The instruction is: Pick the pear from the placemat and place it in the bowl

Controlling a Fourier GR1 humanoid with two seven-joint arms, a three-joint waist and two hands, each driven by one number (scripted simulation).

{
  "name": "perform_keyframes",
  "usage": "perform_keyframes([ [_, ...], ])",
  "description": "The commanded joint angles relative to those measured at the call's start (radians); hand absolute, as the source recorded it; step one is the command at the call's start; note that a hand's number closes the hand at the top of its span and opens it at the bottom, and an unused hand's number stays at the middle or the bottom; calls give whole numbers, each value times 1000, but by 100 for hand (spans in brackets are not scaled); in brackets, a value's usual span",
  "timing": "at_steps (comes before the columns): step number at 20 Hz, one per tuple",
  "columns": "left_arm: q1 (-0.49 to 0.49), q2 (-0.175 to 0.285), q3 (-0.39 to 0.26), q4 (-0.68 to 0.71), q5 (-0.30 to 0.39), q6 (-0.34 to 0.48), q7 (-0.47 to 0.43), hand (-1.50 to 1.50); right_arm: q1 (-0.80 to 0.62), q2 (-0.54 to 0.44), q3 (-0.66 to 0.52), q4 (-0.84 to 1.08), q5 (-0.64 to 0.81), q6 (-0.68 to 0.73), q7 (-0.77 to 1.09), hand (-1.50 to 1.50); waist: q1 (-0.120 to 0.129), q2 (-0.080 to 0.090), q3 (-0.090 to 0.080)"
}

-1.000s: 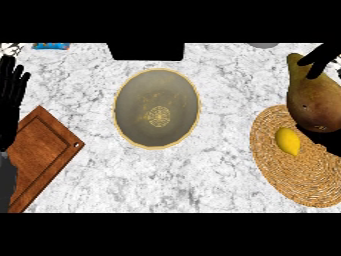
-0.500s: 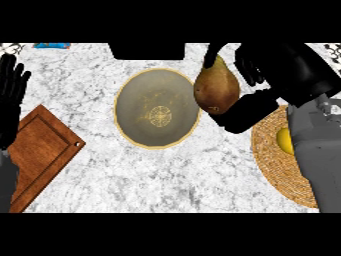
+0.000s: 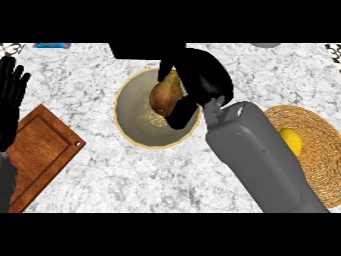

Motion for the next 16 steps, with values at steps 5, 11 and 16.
perform_keyframes([
  [5, 3, -17, -4, -31, 8, 4, 8, 0, 43, 42, 49, 274, 56, -260, 14, 150, 7, 0, 1],
  [11, -48, -8, 1, 54, -6, 4, -14, 0, 15, 43, 38, 466, -166, -467, -165, -150, 23, 9, 1],
  [16, -68, -28, -24, 84, -32, 16, -31, 0, 15, 43, 12, 439, -268, -635, -333, -150, 10, 9, 1],
])
